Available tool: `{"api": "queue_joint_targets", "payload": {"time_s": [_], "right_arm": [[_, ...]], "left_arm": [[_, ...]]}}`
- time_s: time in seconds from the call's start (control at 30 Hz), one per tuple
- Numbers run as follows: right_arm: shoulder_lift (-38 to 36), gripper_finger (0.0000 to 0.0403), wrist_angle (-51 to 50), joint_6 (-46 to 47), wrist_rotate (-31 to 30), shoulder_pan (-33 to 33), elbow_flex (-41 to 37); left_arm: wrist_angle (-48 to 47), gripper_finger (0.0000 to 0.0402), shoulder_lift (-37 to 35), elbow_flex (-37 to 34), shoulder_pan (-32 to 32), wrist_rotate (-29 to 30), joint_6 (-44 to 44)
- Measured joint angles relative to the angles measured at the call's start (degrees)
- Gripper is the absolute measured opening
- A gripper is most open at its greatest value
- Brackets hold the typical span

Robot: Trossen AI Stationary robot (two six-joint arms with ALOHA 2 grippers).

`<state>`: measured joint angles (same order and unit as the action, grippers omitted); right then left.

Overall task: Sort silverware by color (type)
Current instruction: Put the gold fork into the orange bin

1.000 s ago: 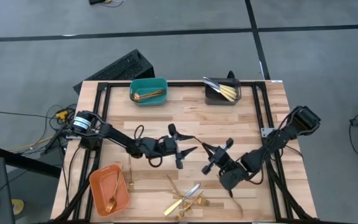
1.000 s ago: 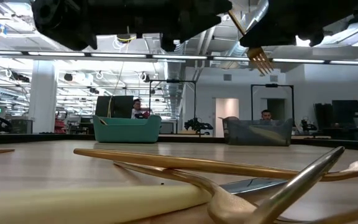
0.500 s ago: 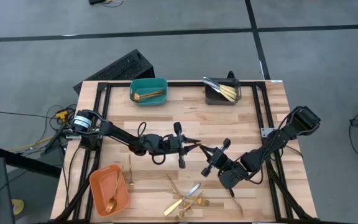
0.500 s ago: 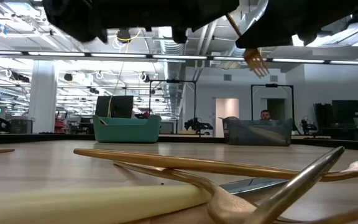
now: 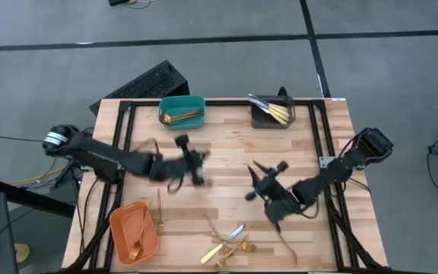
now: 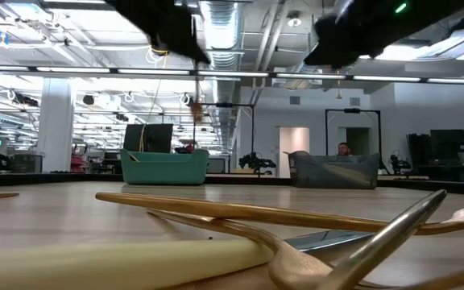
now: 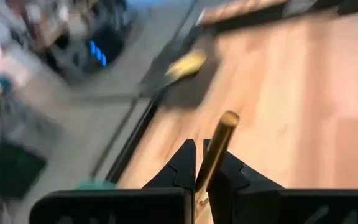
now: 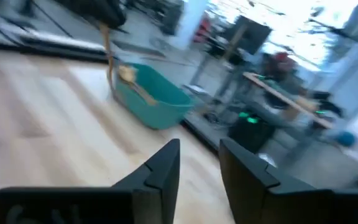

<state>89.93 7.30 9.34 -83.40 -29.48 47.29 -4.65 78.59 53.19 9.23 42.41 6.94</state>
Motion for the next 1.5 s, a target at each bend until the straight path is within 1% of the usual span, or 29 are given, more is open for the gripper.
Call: {"api": "queue_joint_targets", "payload": {"time_s": [0.07, 0.13, 0.17, 0.23, 0.3, 0.37, 0.43, 0.47, 0.53, 0.63, 0.73, 0.83, 0.9, 0.97, 1.03, 1.07, 1.13, 1.2, 1.3, 1.37, 1.43, 1.5], "right_arm": [[-1.76, 0.0144, -2.2, -0.77, 4.03, 4.03, -0.11], [-4.45, 0.0142, -5.59, 1.61, 10.73, 8.6, 0.06], [-6.07, 0.0141, -8.88, 3.99, 14.39, 10.87, 0.07], [-8.79, 0.0137, -16.19, 9.16, 22.01, 15.56, -0.04], [-10.93, 0.0133, -21.95, 12.55, 27.68, 19.92, -0.04], [-12.31, 0.013, -25.59, 14.01, 29.66, 23.53, -0.04], [-12.83, 0.0127, -26.68, 13.9, 30.69, 26.01, -0.04], [-12.85, 0.0127, -26.7, 13.29, 31.19, 26.83, -0.04], [-12.85, 0.0126, -25.25, 12.86, 32.55, 27.52, -0.04], [-12.85, 0.0125, -23.78, 12.87, 34.59, 26.89, -0.04], [-12.74, 0.0125, -23.05, 13.86, 35.55, 24.27, -0.04], [-12.68, 0.0125, -23.66, 14.09, 35.57, 20.22, -0.04], [-12.68, 0.0125, -23.51, 14.21, 35.57, 17.26, -0.04], [-12.68, 0.0125, -23.56, 14.64, 35.57, 14.19, -0.04], [-12.68, 0.0125, -23.55, 15.91, 35.54, 11.44, -0.04], [-12.68, 0.0125, -23.51, 16.31, 35.47, 10.27, -0.04], [-12.68, 0.0125, -23.56, 17.36, 34.07, 8.31, -0.04], [-12.68, 0.0125, -23.49, 18.06, 32.05, 7.02, -0.04], [-12.68, 0.0125, -23.53, 18.87, 30.65, 6.3, -0.04], [-12.68, 0.0125, -23.48, 19.45, 30.52, 6.36, -0.04], [-12.68, 0.0125, -23.6, 20.34, 30.52, 6.36, -0.04], [-12.68, 0.0125, -23.53, 20.74, 30.54, 6.36, -0.04]], "left_arm": [[-5.91, 0.0002, -2.69, -0.02, -5.81, -6.9, -2.27], [-13.07, 0.0002, -5.22, -0.03, -10.9, -16.21, -8.42], [-17.96, 0.0002, -6.6, -0.03, -12.83, -20.16, -12.61], [-28.82, 0.0003, -9.17, 0.36, -14.68, -24.11, -21.53], [-40.71, 0.0004, -11.78, 3.01, -14.46, -27.89, -29.44], [-50.36, 0.0004, -13.51, 7.28, -12.27, -32.73, -36.32], [-58.98, 0.0004, -14.35, 10.6, -8.81, -35.5, -42.93], [-61.86, 0.0004, -14.36, 11.79, -6.79, -35.61, -46.46], [-63.74, 0.0004, -14.36, 13.16, -2.65, -35.88, -52.6], [-65.43, 0.0004, -13.74, 12.19, 4.75, -37.28, -61.84], [-64.66, 0.0004, -12.13, 10.07, 13.21, -39.17, -72.61], [-63.35, 0.0004, -10.31, 9.26, 22.46, -39.35, -83.63], [-60.84, 0.0004, -9.2, 9.26, 28.75, -36.24, -89.71], [-59.11, 0.0005, -7.88, 9.26, 34.68, -31.01, -95.79], [-58.7, 0.001, -5.51, 9.26, 39.53, -27.12, -101.9], [-58.96, 0.0017, -4.02, 9.26, 41.3, -26.24, -104.76], [-60.54, 0.0036, -1.07, 9.26, 43.78, -26.04, -109.71], [-62.12, 0.0061, 1.5, 9.26, 45.33, -27.74, -112.83], [-64.08, 0.0102, 3.6, 9.26, 45.89, -31.39, -114.65], [-64.68, 0.0128, 3.64, 9.26, 45.73, -32.44, -114.68], [-65.61, 0.0152, 2.98, 9.26, 45.09, -31.28, -115.28], [-65.25, 0.017, 1.61, 9.26, 44.33, -27.11, -115.6]]}}
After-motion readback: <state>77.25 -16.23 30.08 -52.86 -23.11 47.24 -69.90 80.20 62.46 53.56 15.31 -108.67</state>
